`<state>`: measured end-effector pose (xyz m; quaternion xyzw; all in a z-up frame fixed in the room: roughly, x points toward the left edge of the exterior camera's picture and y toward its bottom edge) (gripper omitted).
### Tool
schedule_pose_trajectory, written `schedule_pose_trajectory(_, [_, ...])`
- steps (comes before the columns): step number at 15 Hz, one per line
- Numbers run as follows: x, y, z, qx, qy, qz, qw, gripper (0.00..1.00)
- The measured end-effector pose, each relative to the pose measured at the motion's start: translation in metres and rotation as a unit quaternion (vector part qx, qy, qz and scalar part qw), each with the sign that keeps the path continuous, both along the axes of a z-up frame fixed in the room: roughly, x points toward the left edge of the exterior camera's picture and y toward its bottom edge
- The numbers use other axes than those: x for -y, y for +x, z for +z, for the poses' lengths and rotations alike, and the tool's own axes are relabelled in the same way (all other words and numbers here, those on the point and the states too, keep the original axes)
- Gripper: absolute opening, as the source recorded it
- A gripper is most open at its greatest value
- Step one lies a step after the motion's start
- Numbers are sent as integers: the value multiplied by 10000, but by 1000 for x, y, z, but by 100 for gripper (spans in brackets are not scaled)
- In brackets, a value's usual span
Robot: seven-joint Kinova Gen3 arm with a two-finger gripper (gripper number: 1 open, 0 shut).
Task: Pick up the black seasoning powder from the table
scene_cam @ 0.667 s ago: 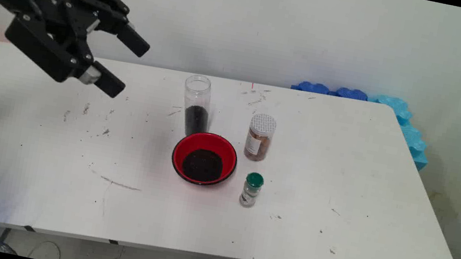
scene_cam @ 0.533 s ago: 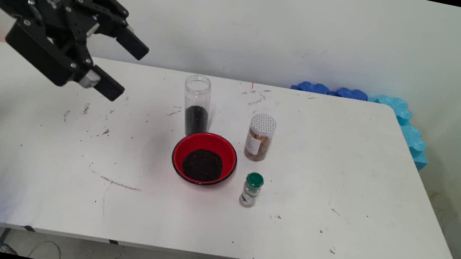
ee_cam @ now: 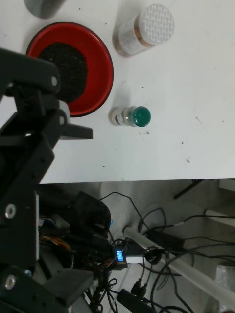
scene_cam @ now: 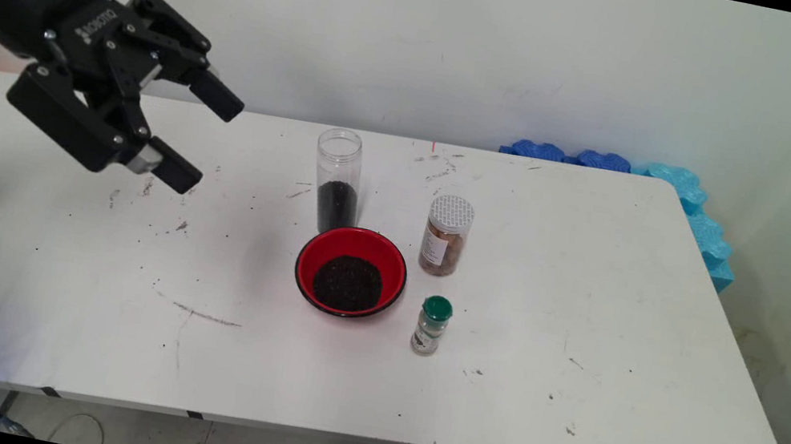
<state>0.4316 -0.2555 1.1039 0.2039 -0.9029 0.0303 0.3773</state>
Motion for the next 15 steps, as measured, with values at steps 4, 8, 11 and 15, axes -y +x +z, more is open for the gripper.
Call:
schedule_pose_trajectory(4, [2,4,-9,42,-15,9,10000,100])
schedule_pose_trajectory(8, [6,6,-19,59,-58,32,10000,100])
schedule_pose_trajectory(11, [11,9,-28,100,-90,90,9999,100])
schedule_pose_trajectory(15, [18,14,-41,178,-125,223,9995,100])
